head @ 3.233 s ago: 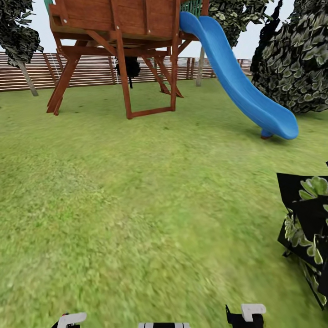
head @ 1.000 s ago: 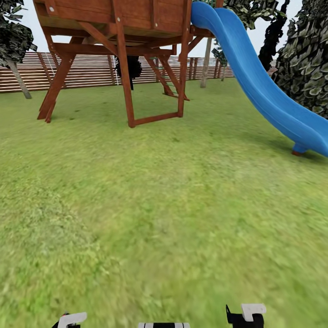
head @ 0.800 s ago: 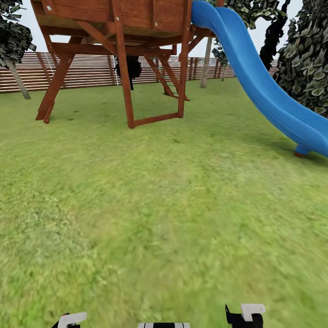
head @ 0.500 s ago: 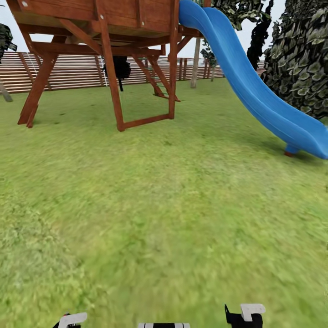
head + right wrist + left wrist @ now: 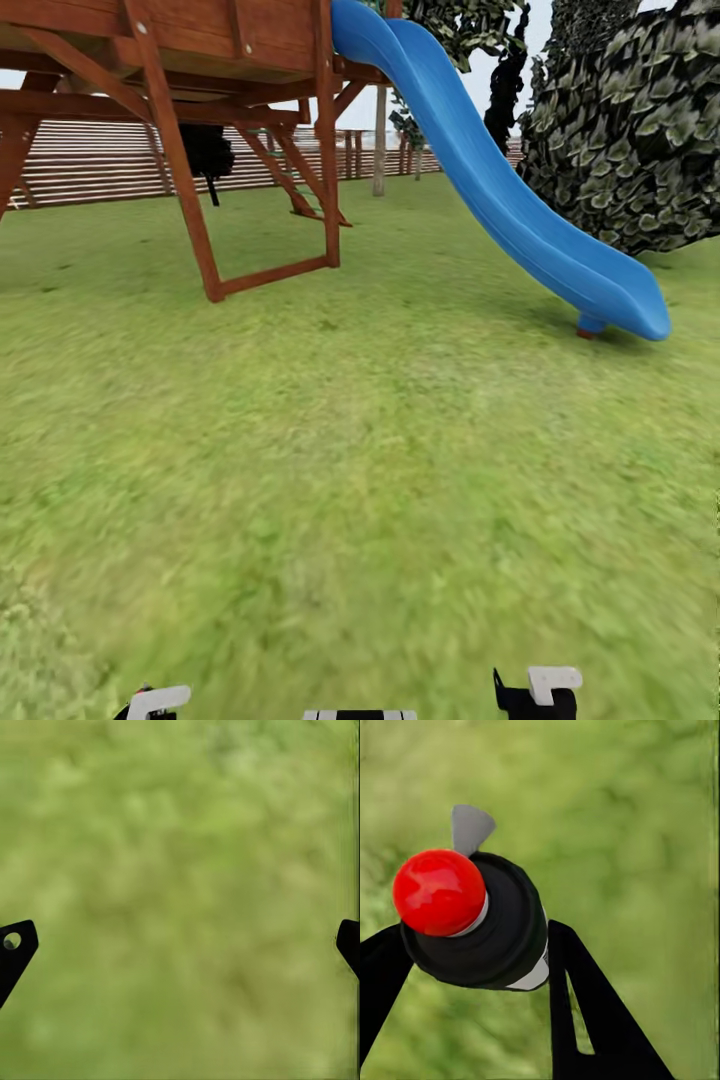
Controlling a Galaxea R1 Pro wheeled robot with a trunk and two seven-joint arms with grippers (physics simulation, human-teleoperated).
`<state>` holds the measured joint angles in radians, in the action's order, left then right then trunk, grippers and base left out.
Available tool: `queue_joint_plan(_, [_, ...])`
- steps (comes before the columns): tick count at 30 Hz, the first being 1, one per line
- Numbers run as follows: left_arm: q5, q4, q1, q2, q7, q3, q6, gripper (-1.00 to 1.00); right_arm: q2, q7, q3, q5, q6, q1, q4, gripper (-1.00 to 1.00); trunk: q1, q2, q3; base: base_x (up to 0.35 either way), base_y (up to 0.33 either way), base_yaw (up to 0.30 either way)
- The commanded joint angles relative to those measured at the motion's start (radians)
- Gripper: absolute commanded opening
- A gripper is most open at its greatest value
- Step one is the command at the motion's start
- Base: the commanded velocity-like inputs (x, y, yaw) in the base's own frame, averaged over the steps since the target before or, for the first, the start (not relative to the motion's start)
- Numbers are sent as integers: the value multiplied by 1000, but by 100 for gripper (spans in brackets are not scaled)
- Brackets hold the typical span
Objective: Pick up the pesticide atomizer in the garden and spray insectifuge to fully cover both potted plants in the garden.
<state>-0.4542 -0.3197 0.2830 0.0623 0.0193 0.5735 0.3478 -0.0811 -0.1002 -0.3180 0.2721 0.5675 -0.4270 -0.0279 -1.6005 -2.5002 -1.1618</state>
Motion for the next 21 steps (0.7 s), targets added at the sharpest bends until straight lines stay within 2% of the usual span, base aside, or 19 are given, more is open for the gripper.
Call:
queue_joint_plan(1, [-11, 1, 1, 0, 2, 6, 5, -100, 1, -4, -9, 6, 2, -1, 0, 100, 0, 0, 0, 337, 0, -259])
queue_joint_plan(21, [-11, 3, 1, -1, 2, 5, 5, -100, 1, -4, -9, 7, 2, 0, 0, 100, 0, 0, 1, 337, 0, -292])
